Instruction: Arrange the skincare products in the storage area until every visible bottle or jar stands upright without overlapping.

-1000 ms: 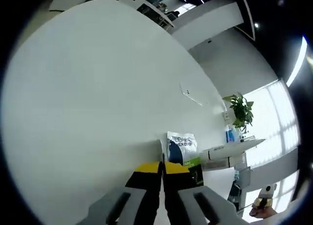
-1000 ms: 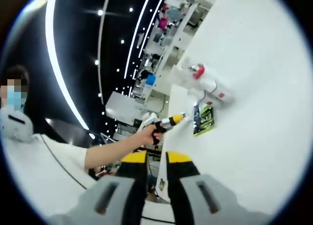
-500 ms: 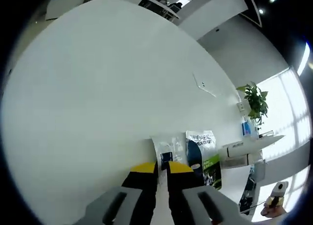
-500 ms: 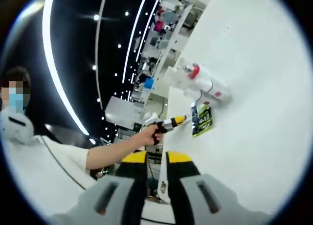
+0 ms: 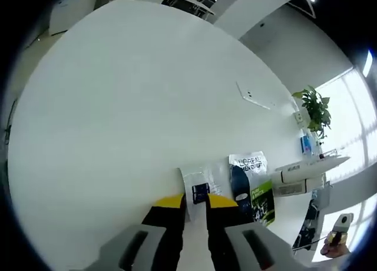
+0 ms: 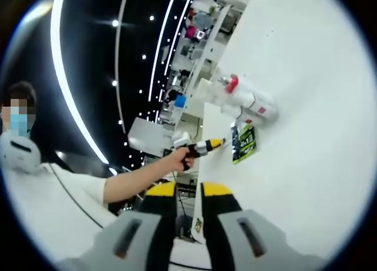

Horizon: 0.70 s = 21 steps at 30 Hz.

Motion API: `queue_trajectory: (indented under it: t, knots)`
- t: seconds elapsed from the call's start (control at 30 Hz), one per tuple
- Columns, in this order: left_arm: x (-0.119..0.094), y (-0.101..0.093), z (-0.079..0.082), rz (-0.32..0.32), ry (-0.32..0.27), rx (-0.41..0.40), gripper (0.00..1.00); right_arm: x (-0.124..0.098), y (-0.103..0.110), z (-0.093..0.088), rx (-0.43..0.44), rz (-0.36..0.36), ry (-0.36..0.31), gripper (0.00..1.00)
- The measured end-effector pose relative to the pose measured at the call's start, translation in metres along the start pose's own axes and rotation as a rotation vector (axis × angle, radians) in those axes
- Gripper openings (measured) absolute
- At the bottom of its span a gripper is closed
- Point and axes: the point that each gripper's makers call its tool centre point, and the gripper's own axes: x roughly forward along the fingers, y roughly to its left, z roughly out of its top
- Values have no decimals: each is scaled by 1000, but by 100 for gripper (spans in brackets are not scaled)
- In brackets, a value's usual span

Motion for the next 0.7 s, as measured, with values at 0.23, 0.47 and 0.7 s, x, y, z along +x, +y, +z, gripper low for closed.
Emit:
queue_trajectory:
  t: [0.23,0.47,0.7]
  knots:
    - [2,0,-2,28,28,45,25,-5,0,-1,3,-2,-11,14]
    - [4,2,-3,121,69,212,27,-9,0,0,-2,-3,-14,14]
    - [6,-1,-6,159,122,354,34,-11,-1,-2,-8,-8,-13,14]
